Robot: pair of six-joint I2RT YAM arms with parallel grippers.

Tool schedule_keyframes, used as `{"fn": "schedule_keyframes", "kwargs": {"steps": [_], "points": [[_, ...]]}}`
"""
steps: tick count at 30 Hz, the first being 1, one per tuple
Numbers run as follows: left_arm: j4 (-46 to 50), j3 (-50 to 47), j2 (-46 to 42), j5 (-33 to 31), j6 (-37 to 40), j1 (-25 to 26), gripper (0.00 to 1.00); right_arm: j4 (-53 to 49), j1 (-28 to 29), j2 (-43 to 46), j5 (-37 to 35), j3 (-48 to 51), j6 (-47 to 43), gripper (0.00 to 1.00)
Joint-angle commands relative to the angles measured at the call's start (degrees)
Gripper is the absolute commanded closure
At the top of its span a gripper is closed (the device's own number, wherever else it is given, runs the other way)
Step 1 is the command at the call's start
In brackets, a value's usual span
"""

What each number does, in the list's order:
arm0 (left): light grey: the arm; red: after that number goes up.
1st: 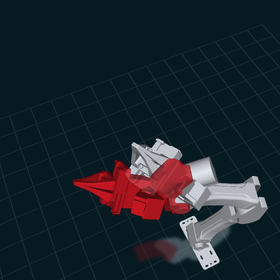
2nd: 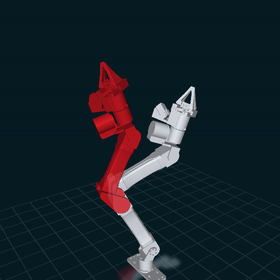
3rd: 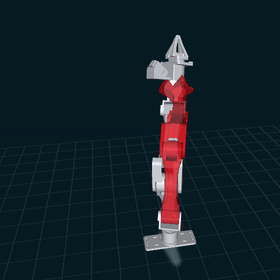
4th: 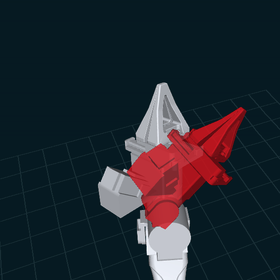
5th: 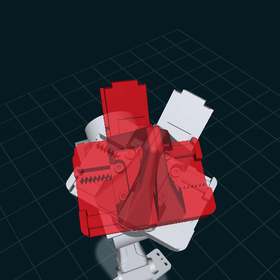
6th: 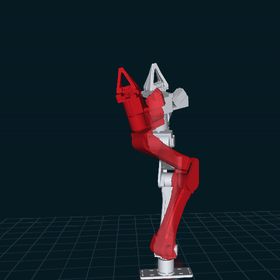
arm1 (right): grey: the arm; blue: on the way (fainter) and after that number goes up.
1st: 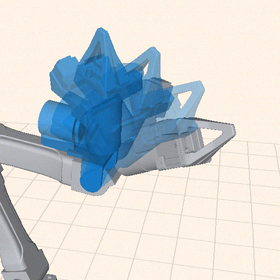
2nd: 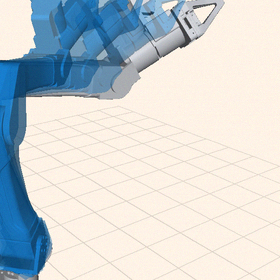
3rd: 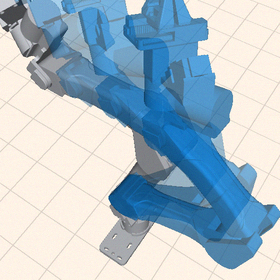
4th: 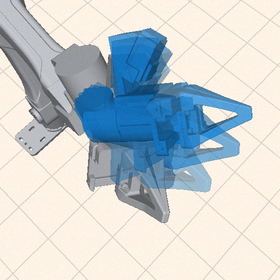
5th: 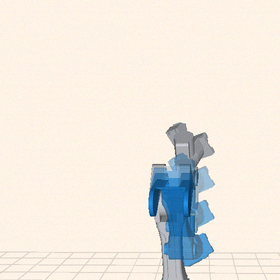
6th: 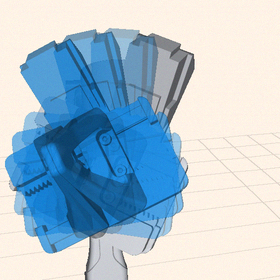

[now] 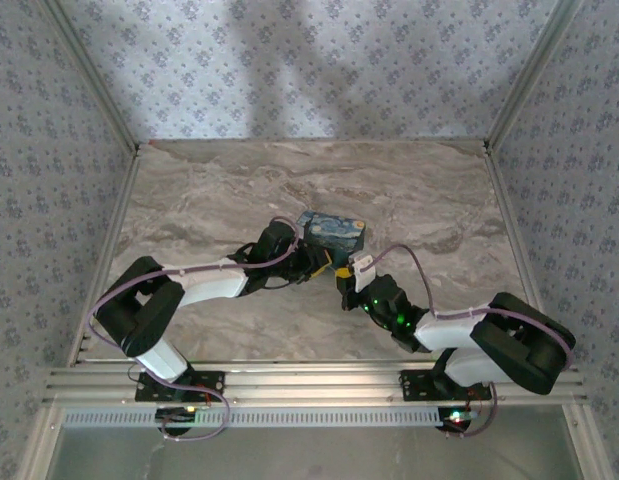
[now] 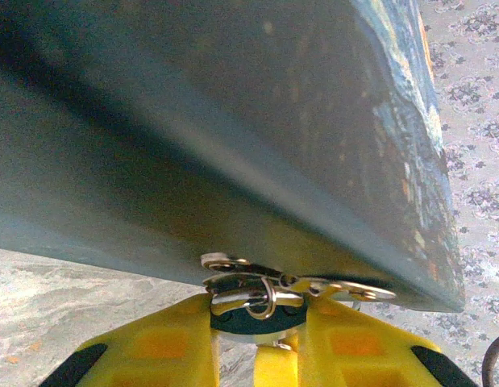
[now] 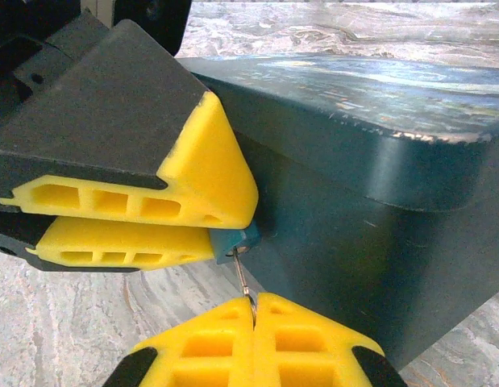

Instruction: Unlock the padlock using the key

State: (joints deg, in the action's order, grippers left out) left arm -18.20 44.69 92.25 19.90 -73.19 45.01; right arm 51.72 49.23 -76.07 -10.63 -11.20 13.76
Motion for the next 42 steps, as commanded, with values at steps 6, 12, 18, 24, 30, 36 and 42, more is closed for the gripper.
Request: {"fn": "schedule_keyframes", "kwargs": {"steps": [6,12,18,24,30,36,42], "points": [[-1.69,-0.08,-2.16,-0.39,-0.84,0.25,0.75,2.58,-0.35,-0.57,-0.43,-1.18,0.79,1.00],[-1.62,0.02,-2.24,-0.41,-0.82,0.32,0.75,3.30,-0.44,-0.89,-0.77,-1.29,0.74,1.00],[-1.59,0.14,-2.15,-0.41,-0.90,0.42,0.75,4.49,-0.45,-1.73,-0.76,-1.70,1.01,1.00],[-1.50,0.00,-2.12,-0.49,-0.91,0.43,0.75,6.24,-0.58,-2.06,-0.65,-1.56,1.40,1.00],[-1.59,0.22,-2.14,-0.48,-0.99,0.60,0.75,7.12,-0.64,-2.60,-0.66,-1.81,1.58,1.00],[-1.76,0.23,-2.37,-0.48,-1.40,0.69,0.75,7.85,-0.72,-3.59,-1.14,-2.37,1.27,1.00],[-1.94,0.38,-2.51,-0.50,-1.52,0.80,0.75,8.58,-0.97,-4.26,-1.33,-2.52,1.18,1.00]]}}
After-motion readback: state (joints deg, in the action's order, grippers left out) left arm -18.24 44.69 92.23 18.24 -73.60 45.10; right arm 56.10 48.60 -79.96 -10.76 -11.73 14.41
